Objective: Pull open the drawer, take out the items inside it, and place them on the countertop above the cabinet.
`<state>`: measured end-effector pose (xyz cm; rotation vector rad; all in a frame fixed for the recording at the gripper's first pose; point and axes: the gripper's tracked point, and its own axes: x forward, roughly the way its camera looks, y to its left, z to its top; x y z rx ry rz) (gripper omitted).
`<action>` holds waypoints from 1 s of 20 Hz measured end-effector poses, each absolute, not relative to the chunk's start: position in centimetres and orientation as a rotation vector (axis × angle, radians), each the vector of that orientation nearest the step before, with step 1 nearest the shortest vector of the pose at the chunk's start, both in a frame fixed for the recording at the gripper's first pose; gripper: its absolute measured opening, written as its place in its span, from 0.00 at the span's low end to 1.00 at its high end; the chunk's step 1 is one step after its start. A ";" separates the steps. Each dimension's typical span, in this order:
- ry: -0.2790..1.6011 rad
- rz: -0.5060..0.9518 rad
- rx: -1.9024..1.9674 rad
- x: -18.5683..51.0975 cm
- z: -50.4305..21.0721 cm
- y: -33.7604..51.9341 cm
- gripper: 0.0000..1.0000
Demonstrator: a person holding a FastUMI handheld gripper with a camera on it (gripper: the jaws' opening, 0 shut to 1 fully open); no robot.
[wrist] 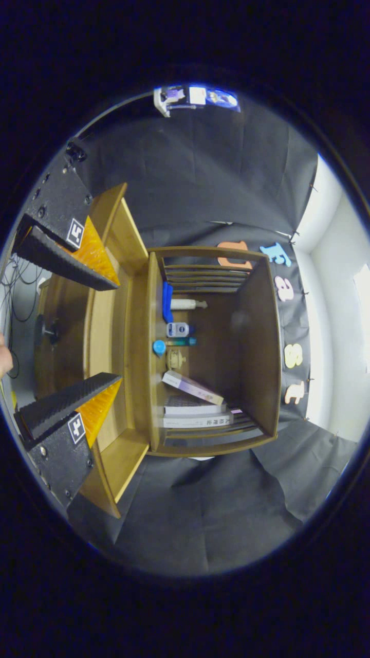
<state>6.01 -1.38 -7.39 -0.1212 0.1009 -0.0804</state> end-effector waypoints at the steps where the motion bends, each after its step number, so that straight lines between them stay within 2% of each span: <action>1: 0.100 -0.078 -0.130 5.8 -8.4 -1.3 1.00; 12: 0.188 -0.138 -0.095 5.6 -16.2 -2.7 1.00; 20: 0.189 -0.223 -0.100 6.2 -17.1 -2.8 1.00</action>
